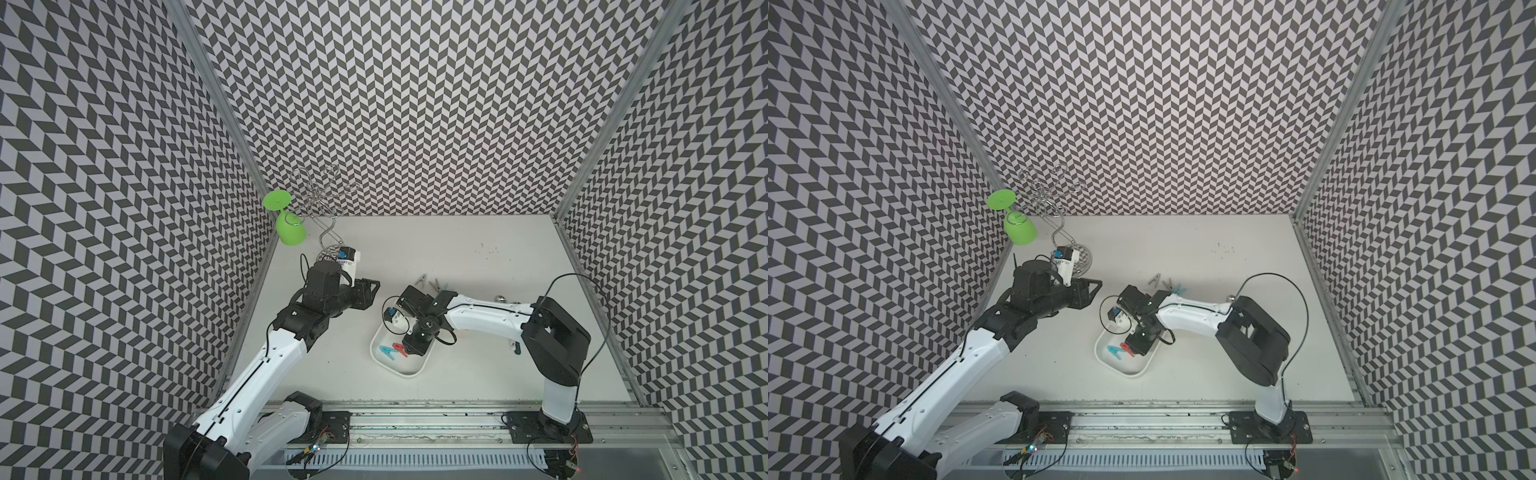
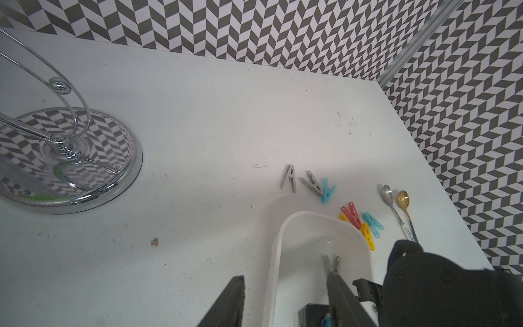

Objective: Take the clothespins out of the storage box
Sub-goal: Pick up the clothespin from the storage box, then place the clothespin at the center of the board.

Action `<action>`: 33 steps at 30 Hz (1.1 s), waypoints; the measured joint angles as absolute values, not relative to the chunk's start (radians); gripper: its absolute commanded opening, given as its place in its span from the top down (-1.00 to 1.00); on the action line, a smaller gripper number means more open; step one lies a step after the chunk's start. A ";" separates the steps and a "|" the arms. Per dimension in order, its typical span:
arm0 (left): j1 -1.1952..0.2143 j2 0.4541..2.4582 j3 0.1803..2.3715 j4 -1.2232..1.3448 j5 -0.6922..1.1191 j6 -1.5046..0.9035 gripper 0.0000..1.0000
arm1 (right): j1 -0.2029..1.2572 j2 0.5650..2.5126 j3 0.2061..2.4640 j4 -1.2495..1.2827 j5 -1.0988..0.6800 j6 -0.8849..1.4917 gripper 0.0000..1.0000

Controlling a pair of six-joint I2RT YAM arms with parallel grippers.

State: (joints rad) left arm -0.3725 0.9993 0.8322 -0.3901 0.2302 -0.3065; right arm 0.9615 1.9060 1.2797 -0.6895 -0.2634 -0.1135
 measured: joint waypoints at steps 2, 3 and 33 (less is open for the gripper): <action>-0.373 0.999 0.832 -0.390 0.230 -0.307 -0.02 | 0.967 1.919 1.283 -0.692 -0.263 -0.113 0.43; -0.373 0.999 0.832 -0.390 0.230 -0.307 -0.02 | 0.970 1.924 1.285 -0.693 -0.263 -0.113 0.46; -0.373 0.999 0.832 -0.390 0.230 -0.307 -0.03 | 0.923 1.751 1.229 -0.592 -0.150 -0.060 1.00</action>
State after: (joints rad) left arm -0.3725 0.9993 0.8322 -0.3897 0.2302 -0.3069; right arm 0.9234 1.7512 1.2285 -0.5922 -0.1501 -0.0605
